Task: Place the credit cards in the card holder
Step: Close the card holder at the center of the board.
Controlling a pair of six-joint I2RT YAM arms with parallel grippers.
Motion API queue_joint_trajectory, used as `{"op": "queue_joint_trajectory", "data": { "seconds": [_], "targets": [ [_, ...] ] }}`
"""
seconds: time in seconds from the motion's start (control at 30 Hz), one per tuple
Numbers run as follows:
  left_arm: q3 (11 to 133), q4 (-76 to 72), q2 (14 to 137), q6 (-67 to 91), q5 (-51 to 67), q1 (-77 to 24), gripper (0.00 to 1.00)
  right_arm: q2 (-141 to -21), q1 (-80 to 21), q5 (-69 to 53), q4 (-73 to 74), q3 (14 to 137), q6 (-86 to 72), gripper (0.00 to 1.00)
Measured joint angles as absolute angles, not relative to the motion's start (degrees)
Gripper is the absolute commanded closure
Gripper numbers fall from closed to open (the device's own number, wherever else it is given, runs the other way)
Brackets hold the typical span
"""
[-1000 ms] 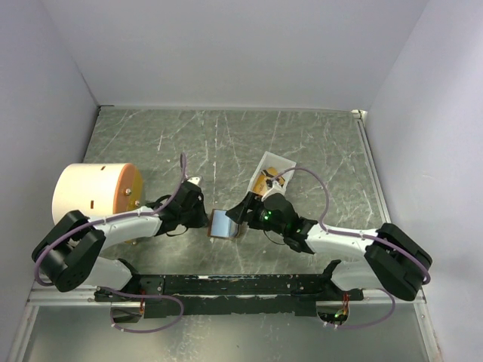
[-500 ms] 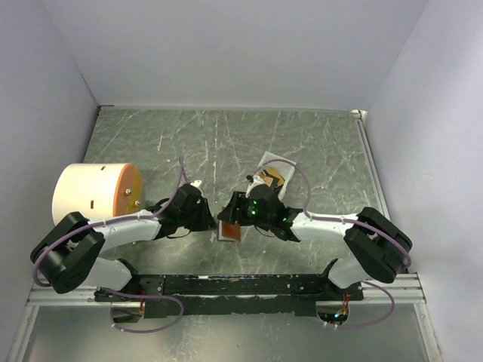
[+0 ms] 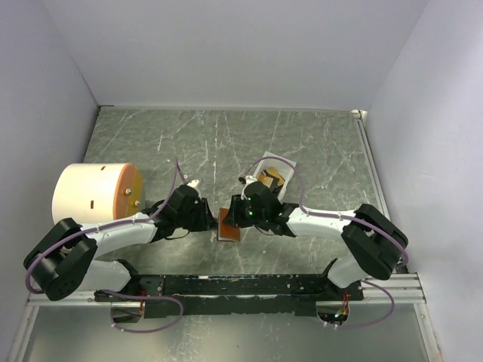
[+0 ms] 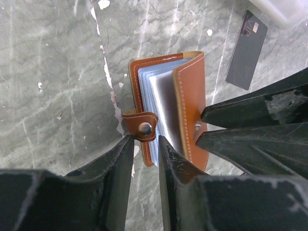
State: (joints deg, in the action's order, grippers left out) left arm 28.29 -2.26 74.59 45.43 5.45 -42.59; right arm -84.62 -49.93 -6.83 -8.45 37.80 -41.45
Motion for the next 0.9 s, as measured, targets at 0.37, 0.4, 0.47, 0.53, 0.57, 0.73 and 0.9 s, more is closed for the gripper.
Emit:
{"op": "queue_joint_trajectory", "data": {
  "seconds": [0.37,0.4,0.47,0.53,0.57,0.73,0.9],
  "targets": [
    [28.12,-1.15,72.07,45.21,3.77,-42.59,0.53,-88.73,-49.93,-7.16,-8.14,38.26,-41.87,0.76],
    [28.08,-1.06,71.59,45.25,3.62,-42.59,0.52,-89.27,-49.95,-6.96,-7.75,38.76,-41.6,0.77],
    [28.05,-0.99,70.24,45.25,3.01,-42.59,0.55,-90.45,-49.93,-6.87,-6.96,39.75,-41.36,0.78],
    [28.05,-0.93,68.88,45.3,2.22,-42.59,0.6,-90.96,-49.98,-6.76,-6.02,40.6,-41.12,0.78],
    [28.05,-0.82,68.2,45.34,1.67,-42.59,0.6,-91.09,-49.98,-6.7,-5.63,40.84,-41.04,0.78],
    [28.1,-0.4,67.26,44.91,0.12,-42.41,0.63,-91.26,-50.0,-6.44,-4.6,41.36,-40.82,0.79],
    [29.36,2.37,70.24,40.32,-0.45,-42.19,0.64,-91.33,-50.0,-6.37,-4.25,41.56,-40.82,0.79]
  ]
}}
